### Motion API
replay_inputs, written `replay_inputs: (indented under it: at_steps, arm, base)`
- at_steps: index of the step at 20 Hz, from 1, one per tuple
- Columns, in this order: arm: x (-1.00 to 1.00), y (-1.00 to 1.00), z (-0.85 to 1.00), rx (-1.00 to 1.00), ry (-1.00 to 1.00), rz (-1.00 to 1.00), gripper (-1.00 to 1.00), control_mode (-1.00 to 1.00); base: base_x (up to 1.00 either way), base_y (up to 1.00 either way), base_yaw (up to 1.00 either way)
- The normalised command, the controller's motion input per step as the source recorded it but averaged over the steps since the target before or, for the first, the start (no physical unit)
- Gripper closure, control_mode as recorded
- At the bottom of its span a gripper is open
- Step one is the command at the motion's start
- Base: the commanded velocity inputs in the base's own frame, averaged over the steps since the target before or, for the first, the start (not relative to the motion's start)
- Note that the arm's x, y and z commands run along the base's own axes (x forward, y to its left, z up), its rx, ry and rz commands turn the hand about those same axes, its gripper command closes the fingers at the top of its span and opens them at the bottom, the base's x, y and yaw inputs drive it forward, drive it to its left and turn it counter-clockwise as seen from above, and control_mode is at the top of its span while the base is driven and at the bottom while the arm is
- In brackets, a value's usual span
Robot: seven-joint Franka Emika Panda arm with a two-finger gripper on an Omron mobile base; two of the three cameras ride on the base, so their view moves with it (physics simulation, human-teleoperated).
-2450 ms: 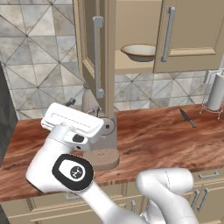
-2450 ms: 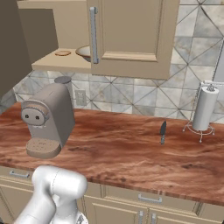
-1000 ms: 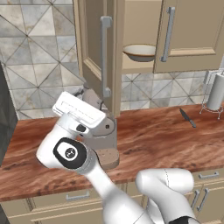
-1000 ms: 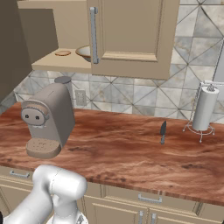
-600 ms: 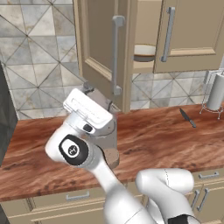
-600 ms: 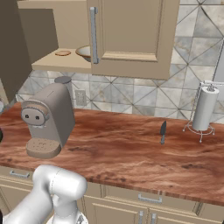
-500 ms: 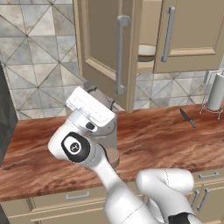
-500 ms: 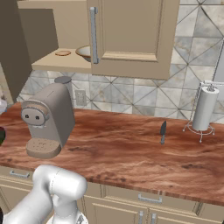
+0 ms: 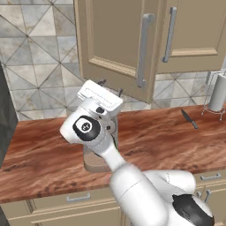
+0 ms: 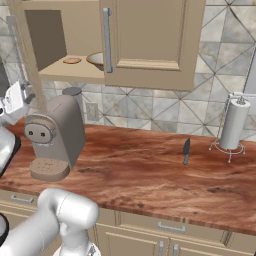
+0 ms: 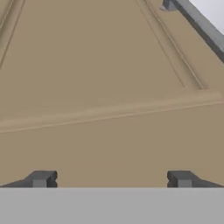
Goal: Pick the mug and place it in the sink. Pick the bowl and place it in the open cabinet and then close the cabinet.
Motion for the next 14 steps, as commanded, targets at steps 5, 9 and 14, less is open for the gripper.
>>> replay_inputs:
  at_steps: [5, 9, 14]
  arm:
    - [0.40, -0.58, 0.13, 0.10, 0.35, 0.00, -1.00, -1.00]
    - [0.34, -0.67, 0.34, 0.14, 0.25, 0.00, -1.00, -1.00]
    - [0.30, -0.68, 0.25, 0.15, 0.24, 0.00, -1.00, -1.00]
  base:
    - [0.00, 0.00, 0.00]
    - [0.00, 0.00, 0.00]
    - [0.00, 0.00, 0.00]
